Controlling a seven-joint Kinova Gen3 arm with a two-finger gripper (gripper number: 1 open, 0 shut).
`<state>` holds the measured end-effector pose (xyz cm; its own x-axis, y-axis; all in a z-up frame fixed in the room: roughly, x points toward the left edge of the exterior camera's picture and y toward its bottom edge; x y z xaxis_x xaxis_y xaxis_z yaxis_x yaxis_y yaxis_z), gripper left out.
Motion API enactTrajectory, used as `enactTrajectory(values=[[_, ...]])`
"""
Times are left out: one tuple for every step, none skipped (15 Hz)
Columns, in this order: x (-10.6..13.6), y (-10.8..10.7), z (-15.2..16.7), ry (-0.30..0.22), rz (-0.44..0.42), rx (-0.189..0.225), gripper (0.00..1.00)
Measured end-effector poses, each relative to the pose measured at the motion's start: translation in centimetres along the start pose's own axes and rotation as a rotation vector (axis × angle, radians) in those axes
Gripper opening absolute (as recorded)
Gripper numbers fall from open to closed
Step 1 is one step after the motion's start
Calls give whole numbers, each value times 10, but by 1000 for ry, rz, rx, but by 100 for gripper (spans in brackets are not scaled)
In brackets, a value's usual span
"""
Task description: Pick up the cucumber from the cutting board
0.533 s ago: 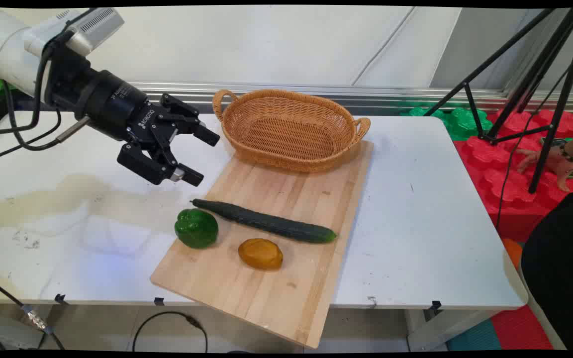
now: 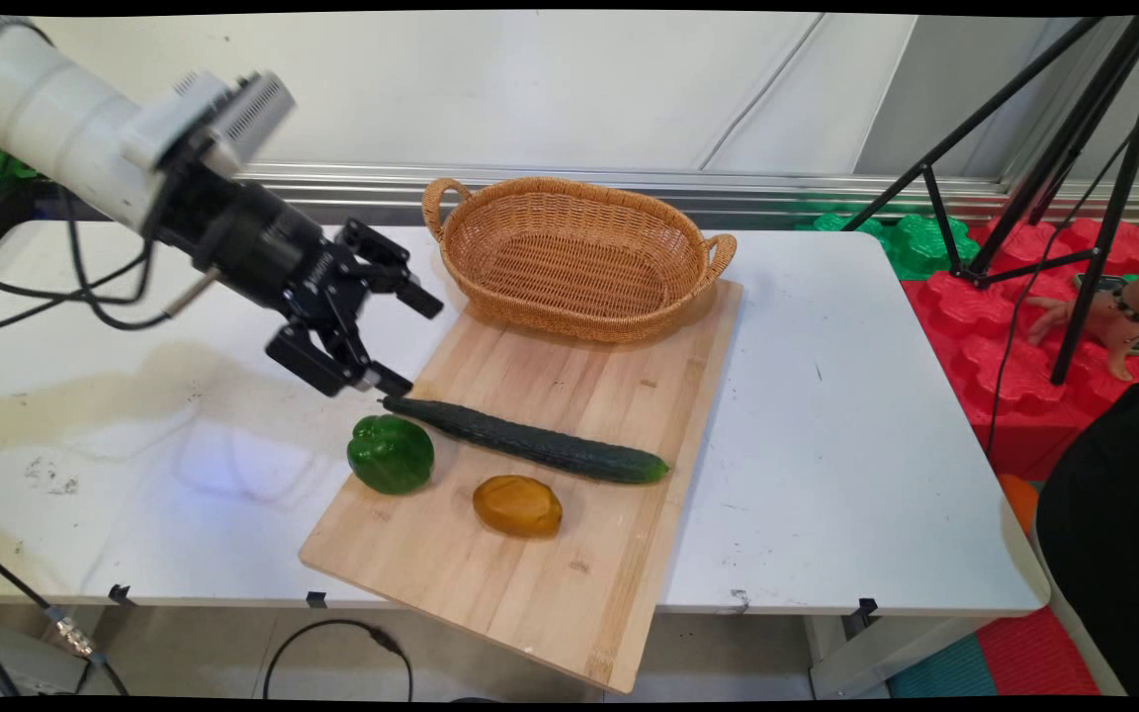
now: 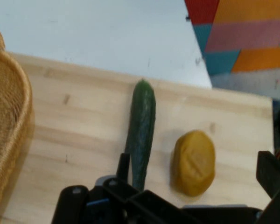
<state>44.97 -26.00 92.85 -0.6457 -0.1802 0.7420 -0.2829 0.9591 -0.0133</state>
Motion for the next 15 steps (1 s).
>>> enactTrajectory(values=[[-1, -2, 5, -11, 9, 0, 100], [-3, -4, 12, -29, 22, -1, 100], [-4, -6, 17, -40, 30, -1, 100], [-6, -8, 25, -56, 41, -2, 100], [-7, -10, 30, -67, 47, -3, 100], [-9, -12, 38, -83, 57, -4, 100], [-10, -13, 41, -91, 61, -5, 100], [-12, -16, 50, -112, 74, -8, 100], [-14, -18, 55, -123, 81, -9, 100], [-16, -20, 63, -141, 93, -12, 100], [-18, -22, 68, -152, 101, -14, 100], [-20, -24, 75, -169, 111, -18, 100], [-22, -25, 79, -180, 117, -20, 100], [-24, -27, 86, -196, 127, -24, 100], [-26, -29, 90, -205, 134, -27, 100]])
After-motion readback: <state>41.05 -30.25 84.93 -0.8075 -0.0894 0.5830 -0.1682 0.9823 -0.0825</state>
